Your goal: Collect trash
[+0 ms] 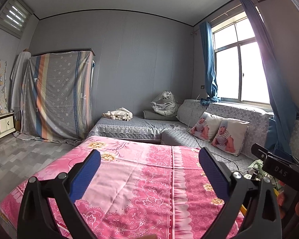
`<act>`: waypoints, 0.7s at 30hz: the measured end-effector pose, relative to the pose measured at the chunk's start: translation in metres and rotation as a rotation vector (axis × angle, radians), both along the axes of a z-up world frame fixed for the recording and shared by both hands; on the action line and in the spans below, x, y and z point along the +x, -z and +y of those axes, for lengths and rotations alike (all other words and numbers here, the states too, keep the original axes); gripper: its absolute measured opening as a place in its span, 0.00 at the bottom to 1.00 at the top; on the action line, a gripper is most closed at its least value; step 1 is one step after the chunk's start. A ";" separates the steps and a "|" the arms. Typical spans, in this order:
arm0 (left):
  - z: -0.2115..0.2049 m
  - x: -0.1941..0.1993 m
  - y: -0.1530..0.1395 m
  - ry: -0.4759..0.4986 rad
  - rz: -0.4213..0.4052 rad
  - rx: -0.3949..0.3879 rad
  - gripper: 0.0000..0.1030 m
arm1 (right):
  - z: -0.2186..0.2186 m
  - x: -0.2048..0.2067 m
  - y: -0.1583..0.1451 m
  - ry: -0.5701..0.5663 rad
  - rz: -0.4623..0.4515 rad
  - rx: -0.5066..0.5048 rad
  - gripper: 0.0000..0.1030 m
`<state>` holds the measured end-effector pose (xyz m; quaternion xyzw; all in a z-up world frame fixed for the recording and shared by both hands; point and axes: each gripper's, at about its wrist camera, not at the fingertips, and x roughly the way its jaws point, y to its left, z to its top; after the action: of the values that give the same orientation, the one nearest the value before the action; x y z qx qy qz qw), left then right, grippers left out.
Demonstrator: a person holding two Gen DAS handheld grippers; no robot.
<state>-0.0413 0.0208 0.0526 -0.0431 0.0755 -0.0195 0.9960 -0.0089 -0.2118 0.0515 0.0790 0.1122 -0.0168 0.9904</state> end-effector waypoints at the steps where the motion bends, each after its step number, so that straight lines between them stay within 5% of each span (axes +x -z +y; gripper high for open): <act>1: 0.000 -0.001 0.001 0.000 0.002 -0.002 0.92 | 0.002 0.000 0.002 -0.004 0.007 -0.002 0.92; 21: -0.002 -0.002 0.000 0.014 0.001 -0.011 0.92 | 0.005 0.003 0.006 -0.024 0.028 0.000 0.92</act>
<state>-0.0437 0.0192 0.0523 -0.0480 0.0760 -0.0271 0.9956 -0.0061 -0.2065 0.0455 0.0772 0.1270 -0.0059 0.9889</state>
